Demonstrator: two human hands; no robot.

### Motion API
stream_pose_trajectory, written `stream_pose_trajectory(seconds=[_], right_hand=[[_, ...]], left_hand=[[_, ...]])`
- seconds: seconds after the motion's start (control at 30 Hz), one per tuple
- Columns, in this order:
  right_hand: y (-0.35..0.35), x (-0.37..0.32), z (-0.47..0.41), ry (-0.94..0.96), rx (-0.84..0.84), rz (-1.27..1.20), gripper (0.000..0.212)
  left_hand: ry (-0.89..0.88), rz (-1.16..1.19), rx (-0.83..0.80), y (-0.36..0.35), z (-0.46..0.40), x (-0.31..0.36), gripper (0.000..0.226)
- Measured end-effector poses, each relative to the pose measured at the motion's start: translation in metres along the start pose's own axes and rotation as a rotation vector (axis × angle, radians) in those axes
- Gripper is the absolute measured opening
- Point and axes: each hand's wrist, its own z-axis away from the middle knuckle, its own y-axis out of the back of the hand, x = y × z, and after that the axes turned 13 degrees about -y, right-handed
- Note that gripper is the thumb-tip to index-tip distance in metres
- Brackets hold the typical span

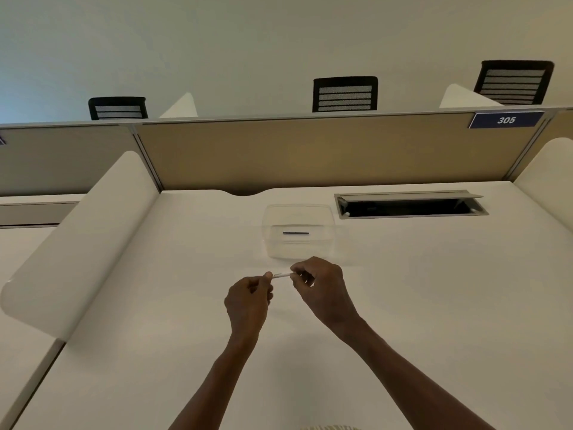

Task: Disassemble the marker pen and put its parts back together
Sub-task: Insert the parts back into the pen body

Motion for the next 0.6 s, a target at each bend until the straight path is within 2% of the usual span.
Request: stream_pose_trajectory(seconds=[0.07,0.13,0.2,0.33,0.47,0.6], right_hand=[[-0.001,0.001,-0.001,-0.003,-0.008,0.003,0.009],[-0.001,0.003,-0.003,-0.005,-0.016,-0.005,0.010],[-0.002,0.003,-0.004,-0.002,-0.025,-0.009,0.011],[-0.001,0.004,-0.007,0.003,-0.046,-0.026,0.009],[-0.001,0.010,-0.009,-0.035,-0.100,-0.080,0.013],[0.002,0.027,-0.008,-0.263,-0.124,-0.229,0.008]], left_hand=[[-0.177,-0.073,-0.026,0.000,-0.001,-0.003,0.007],[-0.316,-0.076,-0.116,0.000,-0.004,-0.006,0.019],[-0.383,-0.090,-0.207,-0.002,-0.006,-0.007,0.029],[-0.477,-0.080,-0.269,-0.009,-0.007,-0.009,0.030],[-0.492,-0.058,-0.236,-0.012,-0.007,-0.013,0.023],[-0.333,0.035,-0.215,-0.010,-0.007,-0.021,0.026]])
